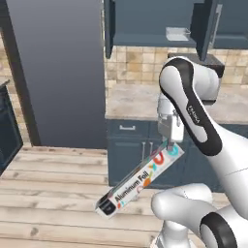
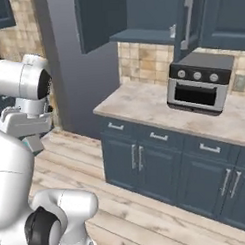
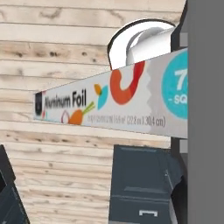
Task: Retrieve the tupperware and aluminum foil from the cabinet and place them on the dining counter near the plate with tomato and sweet potato to prepare for storing leftovers.
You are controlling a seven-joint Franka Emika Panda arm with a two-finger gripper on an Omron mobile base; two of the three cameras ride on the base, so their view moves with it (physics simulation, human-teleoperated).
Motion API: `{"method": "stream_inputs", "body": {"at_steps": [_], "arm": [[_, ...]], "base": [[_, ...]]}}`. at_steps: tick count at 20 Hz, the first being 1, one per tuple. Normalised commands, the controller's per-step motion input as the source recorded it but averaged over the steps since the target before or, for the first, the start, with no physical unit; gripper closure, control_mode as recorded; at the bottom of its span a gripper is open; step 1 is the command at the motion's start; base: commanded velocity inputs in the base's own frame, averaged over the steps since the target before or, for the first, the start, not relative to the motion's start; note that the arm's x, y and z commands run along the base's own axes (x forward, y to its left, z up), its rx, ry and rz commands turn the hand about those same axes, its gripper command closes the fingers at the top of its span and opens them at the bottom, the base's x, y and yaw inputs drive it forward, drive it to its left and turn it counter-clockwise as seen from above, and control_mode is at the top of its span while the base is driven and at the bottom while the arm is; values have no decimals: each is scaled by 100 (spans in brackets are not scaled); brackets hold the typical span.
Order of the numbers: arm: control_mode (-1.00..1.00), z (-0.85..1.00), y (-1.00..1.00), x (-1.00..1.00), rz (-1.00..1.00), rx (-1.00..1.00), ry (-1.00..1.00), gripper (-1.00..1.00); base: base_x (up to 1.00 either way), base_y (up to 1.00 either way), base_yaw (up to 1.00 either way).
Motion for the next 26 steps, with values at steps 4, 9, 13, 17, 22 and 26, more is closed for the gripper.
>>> {"method": "stream_inputs", "body": {"at_steps": [4,9,13,17,22,26], "arm": [[100,0,0,0,0,0,0,100],[100,0,0,0,0,0,0,100],[100,0,0,0,0,0,0,100],[100,0,0,0,0,0,0,100],[100,0,0,0,0,0,0,100],[100,0,0,0,0,0,0,100]], "base": [[-8,1,96],[0,0,98],[1,0,97],[9,-10,96],[22,-19,93],[33,-20,92]]}}
